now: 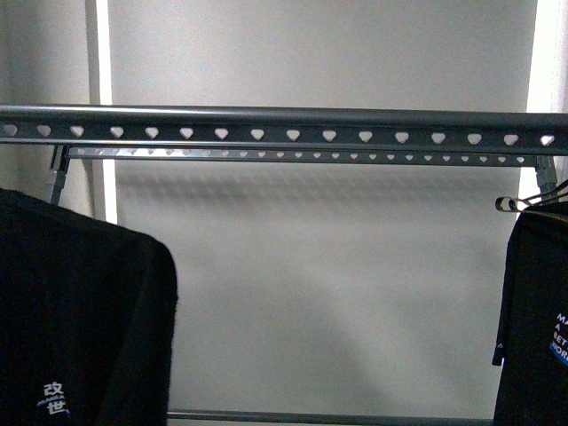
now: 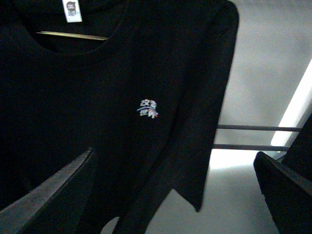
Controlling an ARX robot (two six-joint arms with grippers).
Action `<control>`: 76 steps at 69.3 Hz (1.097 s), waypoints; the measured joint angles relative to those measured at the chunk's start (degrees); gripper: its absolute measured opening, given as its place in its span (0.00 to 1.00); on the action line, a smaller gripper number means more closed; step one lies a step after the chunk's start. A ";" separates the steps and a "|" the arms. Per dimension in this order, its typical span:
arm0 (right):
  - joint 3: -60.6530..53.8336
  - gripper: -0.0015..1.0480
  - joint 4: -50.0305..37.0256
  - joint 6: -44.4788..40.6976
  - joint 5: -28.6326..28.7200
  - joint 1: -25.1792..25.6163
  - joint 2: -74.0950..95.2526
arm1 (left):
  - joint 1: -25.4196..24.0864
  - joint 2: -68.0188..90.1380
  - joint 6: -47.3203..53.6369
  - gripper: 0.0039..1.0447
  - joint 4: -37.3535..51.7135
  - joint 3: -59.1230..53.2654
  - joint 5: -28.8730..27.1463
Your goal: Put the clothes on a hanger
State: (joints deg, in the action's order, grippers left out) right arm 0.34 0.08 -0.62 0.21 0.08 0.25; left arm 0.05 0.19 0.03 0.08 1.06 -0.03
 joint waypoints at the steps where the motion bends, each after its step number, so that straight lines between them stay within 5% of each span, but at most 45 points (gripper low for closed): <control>1: 0.00 0.93 0.00 0.00 0.00 0.00 0.00 | 0.00 0.00 0.00 0.94 0.00 0.00 0.00; 26: 0.00 0.93 0.00 0.00 0.00 0.00 0.00 | 0.00 0.02 0.00 0.94 0.00 0.00 0.00; 30: 0.00 0.93 0.00 0.00 -0.04 0.00 0.00 | -2.16 2.43 2.29 0.94 -3.15 1.22 9.86; 34: 0.00 0.93 0.00 -0.02 0.11 0.00 0.00 | -1.29 6.99 2.89 0.94 -1.90 2.29 12.68; 48: 0.00 0.93 0.00 0.00 0.00 0.00 0.00 | 7.37 28.74 -5.31 0.94 7.56 16.24 -6.88; 56: 0.00 0.93 0.00 0.00 0.00 0.00 0.00 | 8.70 48.06 -18.99 0.94 6.23 31.06 -18.36; 76: 0.00 0.93 0.00 0.00 0.00 0.00 0.00 | 5.49 73.26 -48.48 0.94 -8.07 53.90 -25.51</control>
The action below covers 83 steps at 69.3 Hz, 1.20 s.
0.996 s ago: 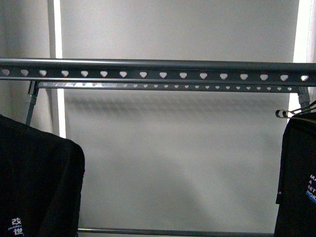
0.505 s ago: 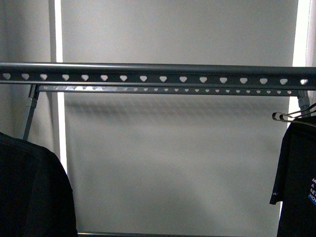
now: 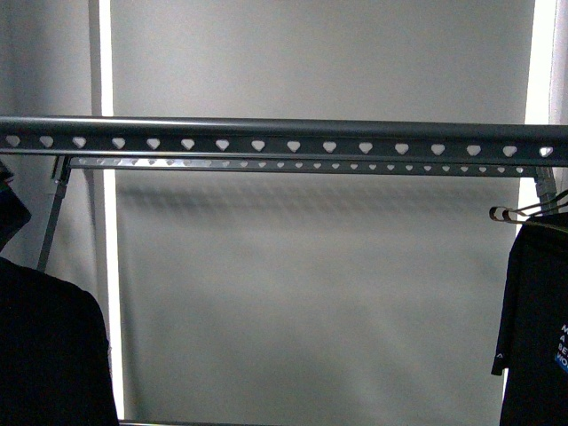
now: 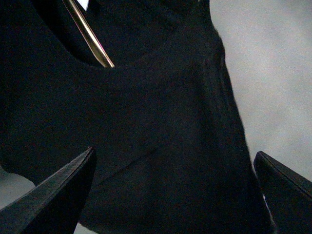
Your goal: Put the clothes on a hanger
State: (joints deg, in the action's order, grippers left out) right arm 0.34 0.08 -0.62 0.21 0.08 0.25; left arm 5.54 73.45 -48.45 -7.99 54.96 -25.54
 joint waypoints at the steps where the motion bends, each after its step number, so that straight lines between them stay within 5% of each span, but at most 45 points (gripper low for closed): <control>1: 0.00 0.93 0.00 0.00 0.00 0.00 0.00 | -0.07 0.57 -0.33 0.94 -0.15 0.52 -0.17; 26: 0.00 0.93 0.00 0.00 -0.02 0.00 0.00 | -1.07 14.60 -7.54 0.93 0.33 15.23 -5.44; 50: 0.00 0.93 0.00 0.00 0.00 0.00 0.00 | -4.37 25.27 -9.73 0.39 -1.81 21.88 -3.87; 61: 0.00 0.93 0.00 0.00 -0.02 0.00 0.00 | -4.22 22.77 -6.88 0.03 3.98 17.79 1.33; 73: 0.00 0.93 0.00 0.00 0.00 0.00 0.00 | -3.63 14.75 0.33 0.04 8.98 10.60 8.57; 83: 0.00 0.93 0.00 0.00 -0.02 0.00 0.00 | -3.87 2.89 12.17 0.04 8.61 2.21 21.86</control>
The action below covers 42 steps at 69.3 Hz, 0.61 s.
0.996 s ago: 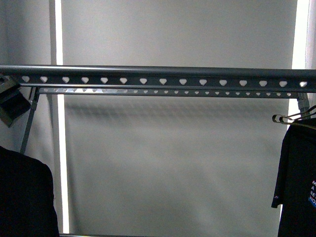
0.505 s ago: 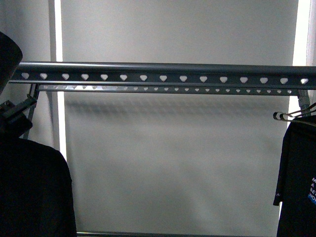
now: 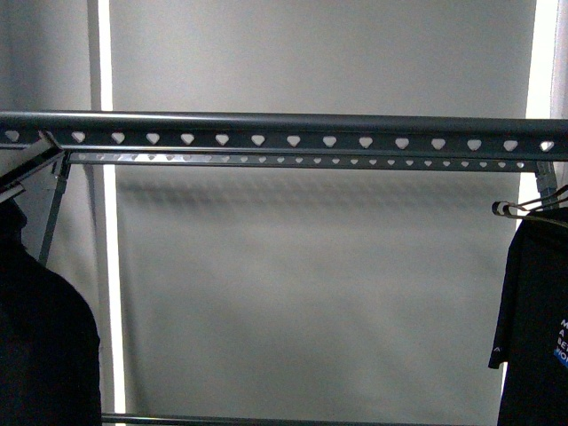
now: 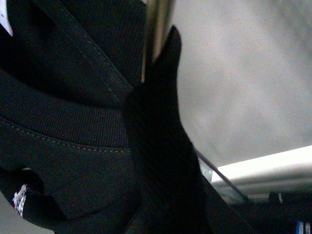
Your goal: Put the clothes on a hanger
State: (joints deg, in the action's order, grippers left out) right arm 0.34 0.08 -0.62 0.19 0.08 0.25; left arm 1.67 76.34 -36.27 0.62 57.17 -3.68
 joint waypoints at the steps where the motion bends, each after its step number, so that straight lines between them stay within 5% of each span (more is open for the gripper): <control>1: 0.00 0.93 0.00 0.00 0.00 0.00 0.00 | -0.24 -1.29 2.23 0.04 -0.02 -0.92 1.79; 26: 0.00 0.93 0.00 0.00 0.00 0.00 0.00 | -6.67 -12.28 53.92 0.04 -15.15 -4.57 42.58; 42: 0.00 0.93 0.00 0.00 0.02 0.00 0.00 | -7.74 -3.93 86.79 0.04 -1.51 -0.57 47.28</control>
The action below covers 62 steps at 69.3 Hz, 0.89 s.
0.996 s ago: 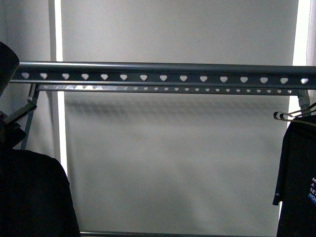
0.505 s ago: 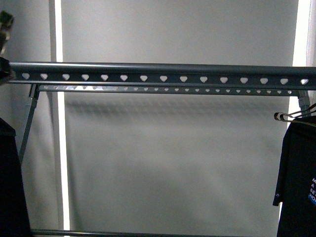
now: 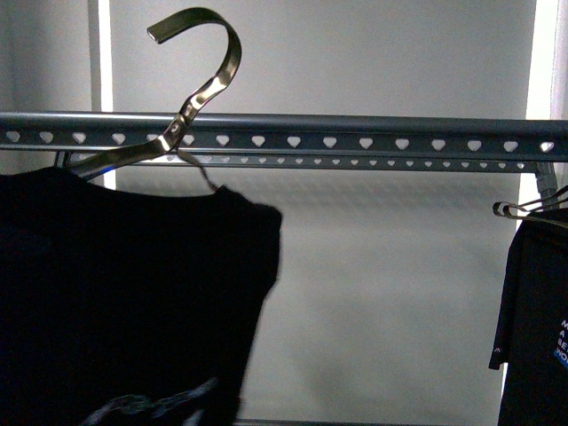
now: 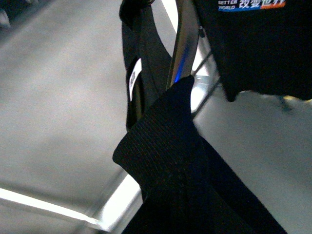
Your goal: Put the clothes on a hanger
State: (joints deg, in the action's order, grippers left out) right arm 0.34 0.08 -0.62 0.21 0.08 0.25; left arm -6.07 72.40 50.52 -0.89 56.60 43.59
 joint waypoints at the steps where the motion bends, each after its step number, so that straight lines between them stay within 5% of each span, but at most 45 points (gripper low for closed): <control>1: 0.00 0.93 0.00 0.00 0.00 0.00 0.00 | 0.09 0.92 2.80 0.04 1.46 0.52 0.72; 16: 0.00 0.93 0.00 0.00 0.00 0.00 0.00 | 3.52 5.75 20.06 0.04 6.08 3.80 8.02; 42: 0.00 0.93 0.00 0.00 0.00 0.00 0.00 | 13.68 9.86 26.18 0.04 9.86 8.35 9.01; 62: 0.00 0.93 0.00 0.00 0.00 0.00 0.00 | 16.02 12.59 29.31 0.04 10.05 8.35 7.34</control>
State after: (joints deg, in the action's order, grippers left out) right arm 0.34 0.08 -0.62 0.21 0.08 0.25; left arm 9.96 84.99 79.83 9.17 64.95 50.94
